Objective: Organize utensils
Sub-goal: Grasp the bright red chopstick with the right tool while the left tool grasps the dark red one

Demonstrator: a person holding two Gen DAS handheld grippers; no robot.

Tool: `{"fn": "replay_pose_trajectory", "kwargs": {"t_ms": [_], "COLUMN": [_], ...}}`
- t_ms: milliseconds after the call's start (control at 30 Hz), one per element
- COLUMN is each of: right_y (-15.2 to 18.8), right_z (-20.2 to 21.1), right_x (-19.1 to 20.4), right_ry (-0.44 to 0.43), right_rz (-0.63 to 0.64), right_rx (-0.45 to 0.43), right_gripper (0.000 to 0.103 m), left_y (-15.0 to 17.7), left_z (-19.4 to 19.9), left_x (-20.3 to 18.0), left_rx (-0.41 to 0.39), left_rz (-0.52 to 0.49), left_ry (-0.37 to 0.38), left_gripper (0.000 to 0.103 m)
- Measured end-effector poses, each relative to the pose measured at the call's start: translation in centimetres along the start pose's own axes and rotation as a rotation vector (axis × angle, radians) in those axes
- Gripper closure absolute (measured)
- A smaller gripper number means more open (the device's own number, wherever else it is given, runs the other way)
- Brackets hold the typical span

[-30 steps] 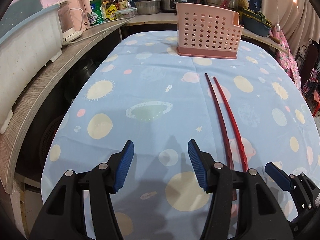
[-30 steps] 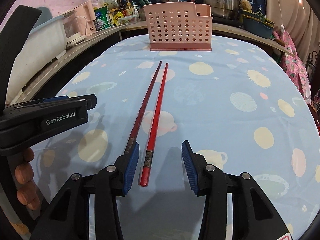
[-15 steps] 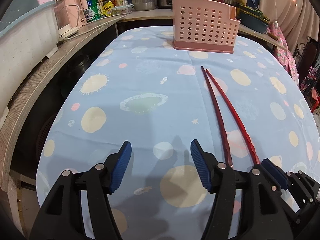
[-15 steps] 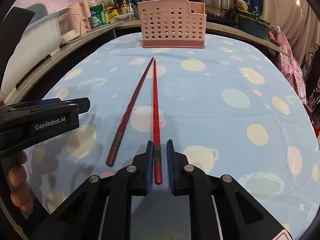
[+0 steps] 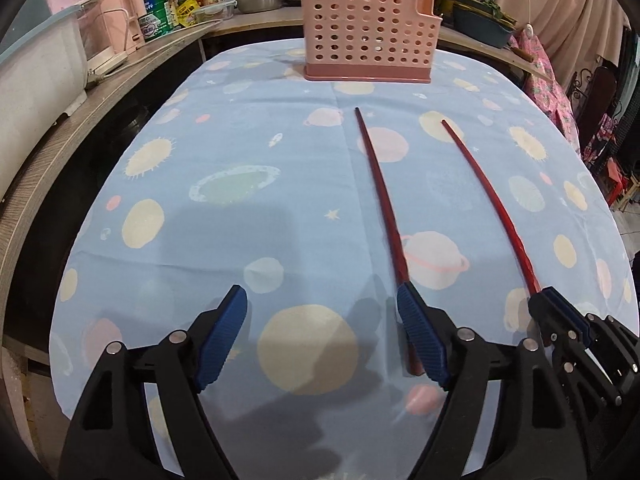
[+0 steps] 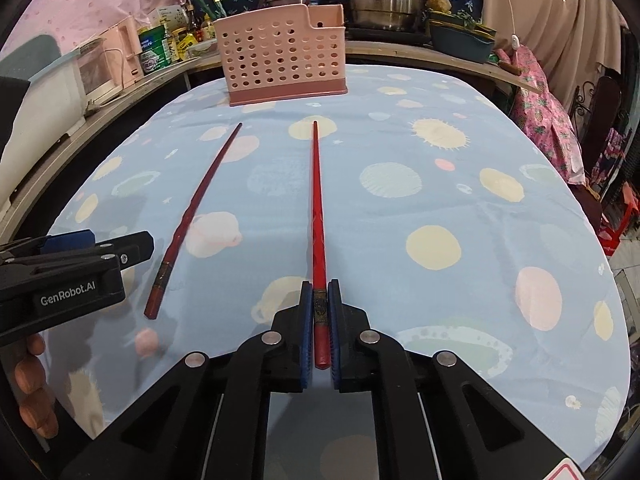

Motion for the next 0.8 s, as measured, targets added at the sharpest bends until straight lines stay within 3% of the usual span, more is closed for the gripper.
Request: {"fn": "replay_pose_trajectory", "kwargs": {"t_ms": [500,667,800], "right_y": [0.3,0.3,0.3], "right_z": [0.2,0.3,0.3], "right_x": [-1.1,-1.1,-1.1], "right_ry": [-0.018,-0.018,-0.020], "right_rz": [-0.034,-0.037,-0.039], "right_rx": [0.001,0.000,0.001], "right_gripper": [0.096,0.096,0.096], "left_y": [0.9,1.1,1.1], "left_z": [-1.1,-0.8,-0.4], "left_x": [-2.3,-2.5,-2.6], "left_rx": [0.030,0.020,0.022], "left_rz": [-0.033,-0.047,-0.048], "left_ry": [0.026,0.030,0.053], "left_gripper": [0.029,0.046,0.069]}}
Point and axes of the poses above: each gripper's, at about its wrist camera, not at the fingertips, and z roughly against the way its jaws point, x to its left, y to its underside, the point moved 5 cm from there along -z, roughly the way its jaws point, and after that the axes turned 6 degrees about x, right-handed, at the moved point
